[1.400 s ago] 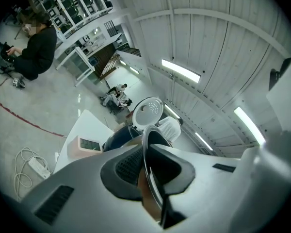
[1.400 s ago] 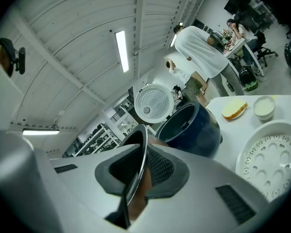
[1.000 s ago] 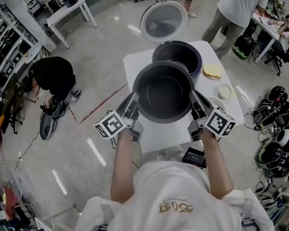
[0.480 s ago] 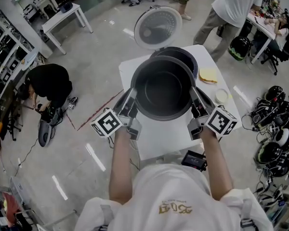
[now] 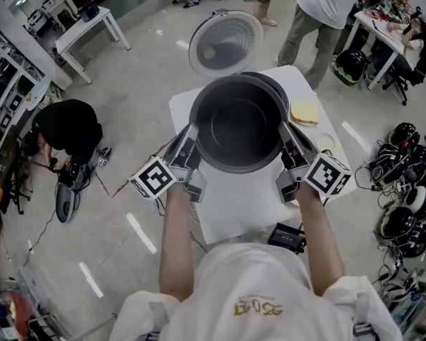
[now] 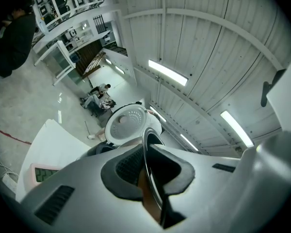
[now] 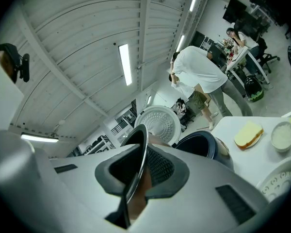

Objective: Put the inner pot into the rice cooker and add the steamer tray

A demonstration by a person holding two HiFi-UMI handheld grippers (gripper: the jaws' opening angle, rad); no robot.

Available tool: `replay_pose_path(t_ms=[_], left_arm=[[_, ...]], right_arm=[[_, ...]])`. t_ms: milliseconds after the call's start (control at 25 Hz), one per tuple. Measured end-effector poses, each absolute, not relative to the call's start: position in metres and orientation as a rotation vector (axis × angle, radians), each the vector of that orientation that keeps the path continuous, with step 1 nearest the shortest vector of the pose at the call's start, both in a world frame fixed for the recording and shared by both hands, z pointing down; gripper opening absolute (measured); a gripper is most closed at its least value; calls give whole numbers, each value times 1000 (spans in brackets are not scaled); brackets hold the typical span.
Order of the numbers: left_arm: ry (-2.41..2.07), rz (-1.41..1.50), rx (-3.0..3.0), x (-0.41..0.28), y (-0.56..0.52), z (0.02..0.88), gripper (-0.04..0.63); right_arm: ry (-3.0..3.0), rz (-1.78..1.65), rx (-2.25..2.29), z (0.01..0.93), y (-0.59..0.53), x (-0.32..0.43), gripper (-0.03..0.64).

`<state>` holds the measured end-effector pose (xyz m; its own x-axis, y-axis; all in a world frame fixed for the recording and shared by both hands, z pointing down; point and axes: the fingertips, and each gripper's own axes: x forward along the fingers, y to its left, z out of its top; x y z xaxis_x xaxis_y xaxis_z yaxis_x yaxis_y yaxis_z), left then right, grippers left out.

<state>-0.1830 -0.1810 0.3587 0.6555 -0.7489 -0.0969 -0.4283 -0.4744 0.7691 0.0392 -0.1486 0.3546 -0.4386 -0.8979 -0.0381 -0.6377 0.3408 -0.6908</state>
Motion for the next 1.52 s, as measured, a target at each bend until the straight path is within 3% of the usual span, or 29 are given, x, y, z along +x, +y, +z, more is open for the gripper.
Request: replay_pose_path(t_ms=[880,1520], left_arm=[[-789,-648,2044,-148,-271,350,40],[-775,-578,1958,-127,-316,402,40]], right_arm=[[2155,-828,-1372,348,-230,75,49],[2114,-957,-1445,393,-277,94,48]])
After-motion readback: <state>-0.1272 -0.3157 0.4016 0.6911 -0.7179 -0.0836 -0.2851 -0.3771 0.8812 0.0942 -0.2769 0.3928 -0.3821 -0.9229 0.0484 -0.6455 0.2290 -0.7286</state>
